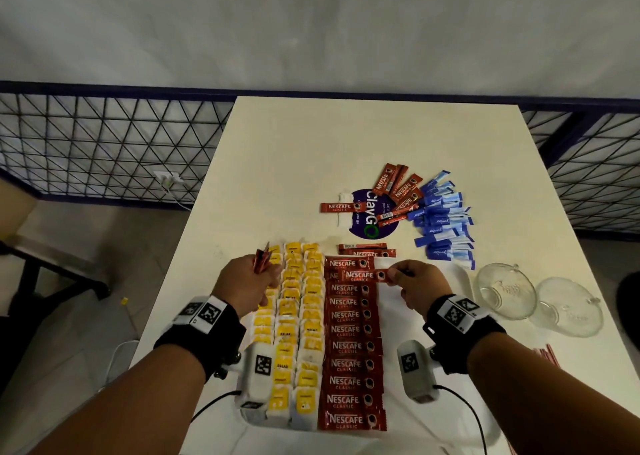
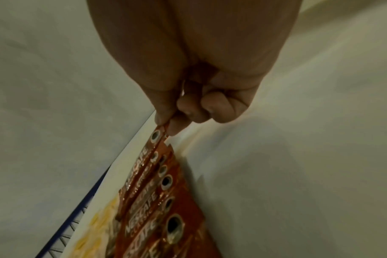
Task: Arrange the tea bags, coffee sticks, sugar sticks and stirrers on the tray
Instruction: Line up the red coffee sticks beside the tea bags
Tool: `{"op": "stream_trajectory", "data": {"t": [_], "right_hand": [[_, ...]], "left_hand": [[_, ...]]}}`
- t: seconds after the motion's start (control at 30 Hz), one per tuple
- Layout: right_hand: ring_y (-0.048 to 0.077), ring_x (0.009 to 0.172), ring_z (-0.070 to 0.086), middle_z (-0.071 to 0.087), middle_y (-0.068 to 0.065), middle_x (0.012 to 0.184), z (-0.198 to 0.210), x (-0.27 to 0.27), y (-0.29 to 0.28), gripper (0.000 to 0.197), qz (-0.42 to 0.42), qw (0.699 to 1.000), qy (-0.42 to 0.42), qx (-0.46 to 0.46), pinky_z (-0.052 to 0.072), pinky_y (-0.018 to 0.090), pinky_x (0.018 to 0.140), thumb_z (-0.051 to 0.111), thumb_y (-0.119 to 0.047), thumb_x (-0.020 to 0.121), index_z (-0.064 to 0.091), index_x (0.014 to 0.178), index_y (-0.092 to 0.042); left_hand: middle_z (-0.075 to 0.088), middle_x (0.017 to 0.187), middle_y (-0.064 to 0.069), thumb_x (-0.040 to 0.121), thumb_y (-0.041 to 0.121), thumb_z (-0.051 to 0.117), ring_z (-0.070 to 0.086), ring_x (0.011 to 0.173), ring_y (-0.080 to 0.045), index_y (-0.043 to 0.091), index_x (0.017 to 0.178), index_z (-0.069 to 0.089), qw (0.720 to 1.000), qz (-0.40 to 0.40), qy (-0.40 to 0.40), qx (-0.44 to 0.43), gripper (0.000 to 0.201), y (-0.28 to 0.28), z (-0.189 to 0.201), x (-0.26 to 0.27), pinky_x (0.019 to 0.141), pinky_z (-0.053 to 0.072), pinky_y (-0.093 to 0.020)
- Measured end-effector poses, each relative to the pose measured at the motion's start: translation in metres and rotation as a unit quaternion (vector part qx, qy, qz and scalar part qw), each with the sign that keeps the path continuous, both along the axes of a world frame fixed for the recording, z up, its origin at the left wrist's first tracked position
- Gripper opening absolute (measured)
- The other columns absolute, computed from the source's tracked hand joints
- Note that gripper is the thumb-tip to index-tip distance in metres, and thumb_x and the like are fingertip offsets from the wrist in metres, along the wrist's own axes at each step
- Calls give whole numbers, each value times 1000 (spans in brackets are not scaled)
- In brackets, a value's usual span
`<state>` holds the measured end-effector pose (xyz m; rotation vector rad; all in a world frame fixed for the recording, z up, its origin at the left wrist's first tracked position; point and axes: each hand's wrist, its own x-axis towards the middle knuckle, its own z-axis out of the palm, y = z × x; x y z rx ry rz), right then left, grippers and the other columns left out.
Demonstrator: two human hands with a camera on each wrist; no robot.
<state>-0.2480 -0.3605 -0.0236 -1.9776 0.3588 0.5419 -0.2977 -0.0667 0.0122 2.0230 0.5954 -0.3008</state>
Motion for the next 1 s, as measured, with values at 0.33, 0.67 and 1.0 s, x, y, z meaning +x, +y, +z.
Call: {"op": "stream_trajectory", "data": {"t": [0.33,0.67,1.0], "right_hand": [[13,59,51,68,-3,75,-11,8,22,15,23,998,30,-56,44,31,67,67,-33,87,66,73,-27],[12,68,56,65,-6,72,-3,8,31,30,66,981,29,-180,39,25,62,61,-44,88,63,67,-22],[13,70,57,66,-5,73,-4,7,32,28,54,983,21,-176,41,25,64,65,-42,86,64,68,-21]], "left_hand": [[69,77,-8,93,23,62,50,44,-20,13,85,64,999,16,21,-41,13,6,-5,-12,43,38,-24],[70,78,-7,92,25,63,51,44,-20,13,88,65,999,17,20,-45,12,10,-6,-18,44,39,-25],[71,81,-7,91,27,64,53,47,-20,13,88,65,999,6,25,-34,14,7,-3,-21,45,41,-26]]}}
